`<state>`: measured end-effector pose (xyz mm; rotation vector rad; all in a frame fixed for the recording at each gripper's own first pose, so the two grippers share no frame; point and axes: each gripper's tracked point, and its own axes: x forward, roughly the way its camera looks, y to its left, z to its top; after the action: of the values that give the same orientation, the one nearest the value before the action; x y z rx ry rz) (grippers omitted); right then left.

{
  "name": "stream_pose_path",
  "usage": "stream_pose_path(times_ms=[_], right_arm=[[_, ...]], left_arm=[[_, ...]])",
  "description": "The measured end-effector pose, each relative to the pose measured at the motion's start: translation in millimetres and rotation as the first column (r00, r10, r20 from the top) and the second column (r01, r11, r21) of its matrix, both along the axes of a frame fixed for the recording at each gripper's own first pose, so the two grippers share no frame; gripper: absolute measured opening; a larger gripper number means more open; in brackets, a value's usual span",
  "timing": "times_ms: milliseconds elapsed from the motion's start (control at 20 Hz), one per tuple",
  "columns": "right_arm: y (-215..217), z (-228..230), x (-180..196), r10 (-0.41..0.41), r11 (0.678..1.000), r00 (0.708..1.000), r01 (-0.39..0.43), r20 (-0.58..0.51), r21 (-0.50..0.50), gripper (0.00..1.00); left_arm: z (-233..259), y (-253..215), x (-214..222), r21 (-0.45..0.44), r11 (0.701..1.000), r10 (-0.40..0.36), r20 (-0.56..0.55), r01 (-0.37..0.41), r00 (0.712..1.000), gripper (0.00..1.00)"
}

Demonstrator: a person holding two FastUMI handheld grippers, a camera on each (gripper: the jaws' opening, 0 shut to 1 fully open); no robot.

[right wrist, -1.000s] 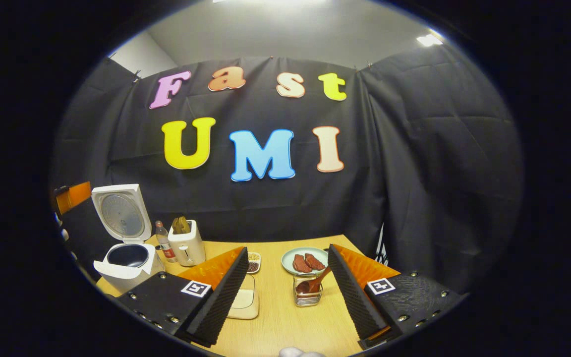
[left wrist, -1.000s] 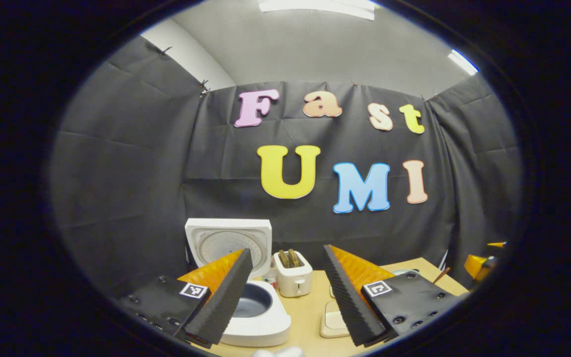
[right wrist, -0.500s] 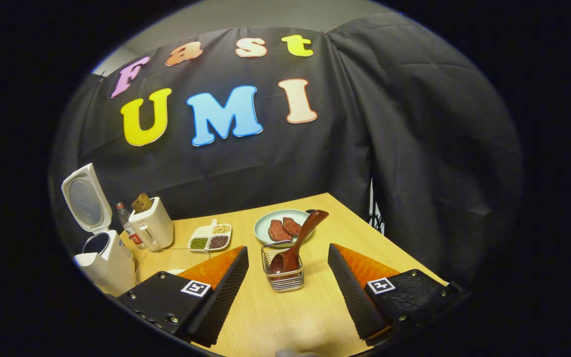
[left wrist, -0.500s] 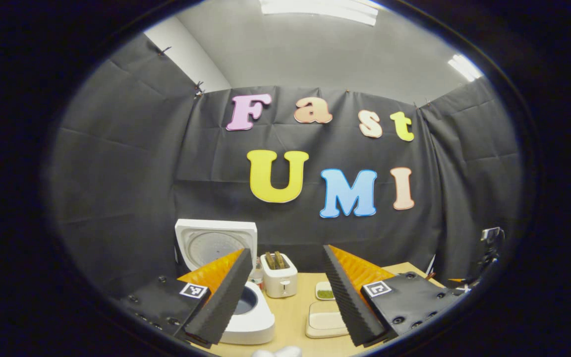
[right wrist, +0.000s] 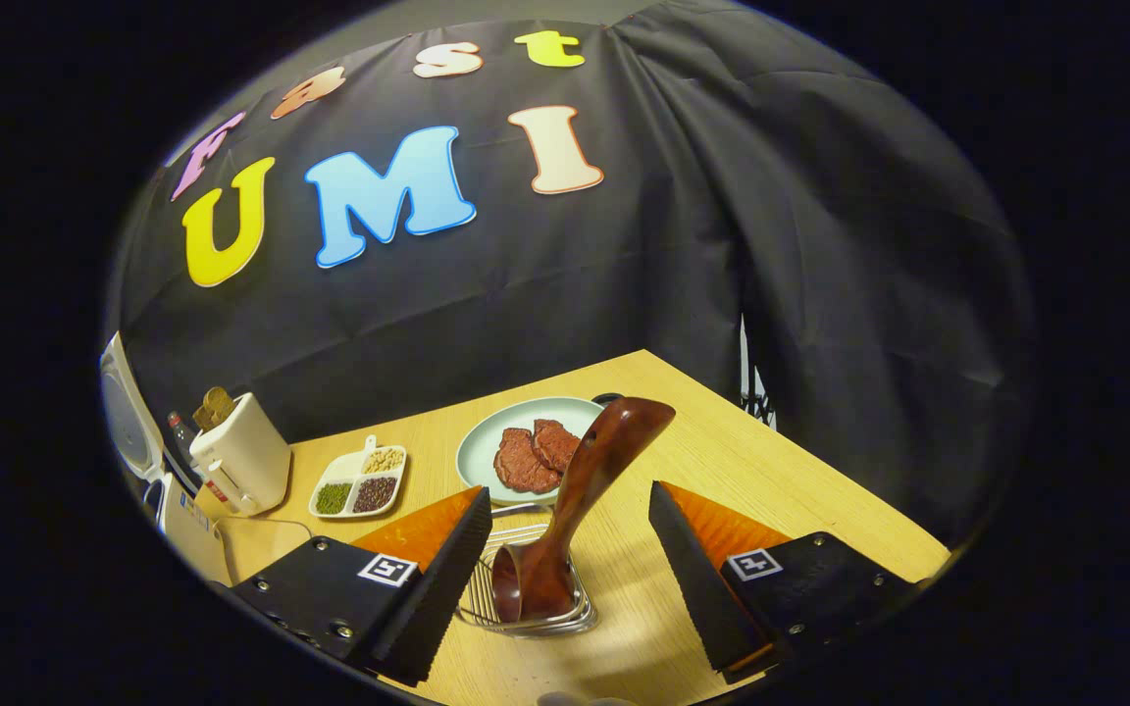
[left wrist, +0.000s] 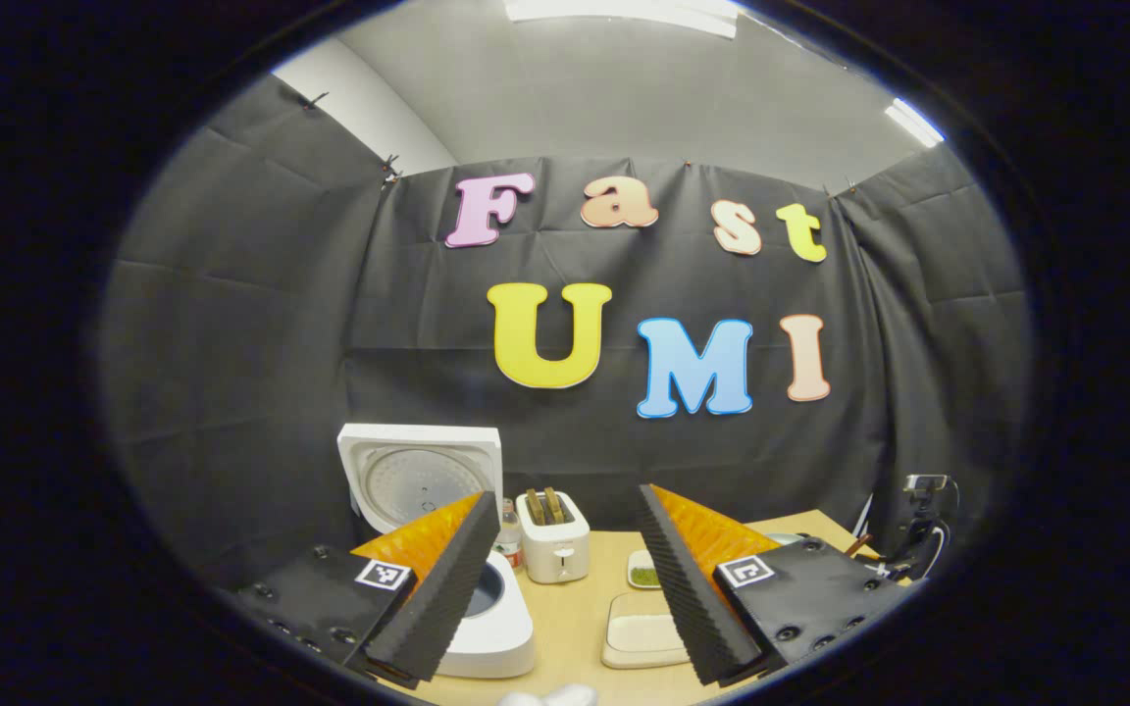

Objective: Close the left gripper, press the button to open the rice cooker; take a wooden spoon from the chopstick holder with the right hand, scoop a spoonful of rice and pour it into the rice cooker, then put the wooden spoon back into the chopstick holder.

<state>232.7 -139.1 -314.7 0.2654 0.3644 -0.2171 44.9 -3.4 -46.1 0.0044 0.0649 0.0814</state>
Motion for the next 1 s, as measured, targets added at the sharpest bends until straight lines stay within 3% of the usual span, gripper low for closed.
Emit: stream_pose_path(times_ms=[200, 300, 350, 400, 450, 500, 550, 800, 1000], right_arm=[[-4.9, -5.6, 13.4, 0.006, 1.0, 1.0, -0.007, 0.01, 0.03, 0.99], [-4.6, -5.8, 24.8, 0.015, 0.998, 1.0, -0.015, 0.009, 0.053, 0.92], [-4.6, -5.5, 29.3, 0.022, 0.997, 1.0, -0.022, 0.01, 0.069, 0.66], [-4.8, -9.4, 30.0, 0.023, 0.997, 1.0, -0.024, 0.008, 0.08, 0.53], [-2.0, -10.1, 30.0, 0.033, 0.995, 0.999, -0.033, 0.008, 0.095, 0.29], [-0.7, -5.0, 26.5, 0.031, 0.994, 0.999, -0.032, 0.01, 0.109, 0.29], [-0.1, -8.1, 31.7, 0.039, 0.994, 0.999, -0.04, 0.013, 0.102, 0.23], [9.7, 6.3, 25.9, 0.067, 0.995, 0.998, -0.068, 0.024, 0.077, 0.22], [22.5, 49.3, 23.5, 0.095, 0.995, 0.992, -0.096, 0.084, 0.008, 0.22]], left_arm=[[-8.4, 1.0, 3.7, 0.003, 1.0, 0.024, -0.018, -0.024, 1.0, 0.96], [-11.3, 2.1, 5.3, 0.011, 0.999, 0.032, -0.021, -0.032, 0.999, 0.97], [-11.4, 1.4, 6.8, 0.01, 0.999, 0.032, -0.023, -0.032, 0.999, 0.97], [-11.7, 0.2, 7.8, 0.011, 0.999, 0.033, -0.023, -0.032, 0.999, 0.97], [-11.0, -0.8, 9.5, 0.011, 0.999, 0.032, -0.021, -0.031, 0.999, 0.97], [-10.0, -1.7, 8.8, 0.013, 0.999, 0.03, -0.018, -0.03, 0.999, 0.98], [-9.0, -1.4, 10.7, 0.016, 0.999, 0.028, -0.018, -0.028, 0.999, 0.98], [-12.0, 5.4, 11.0, 0.01, 1.0, 0.029, -0.02, -0.029, 0.999, 0.97], [-10.1, 19.9, 7.5, 0.008, 0.999, 0.034, -0.009, -0.034, 0.999, 0.99]])
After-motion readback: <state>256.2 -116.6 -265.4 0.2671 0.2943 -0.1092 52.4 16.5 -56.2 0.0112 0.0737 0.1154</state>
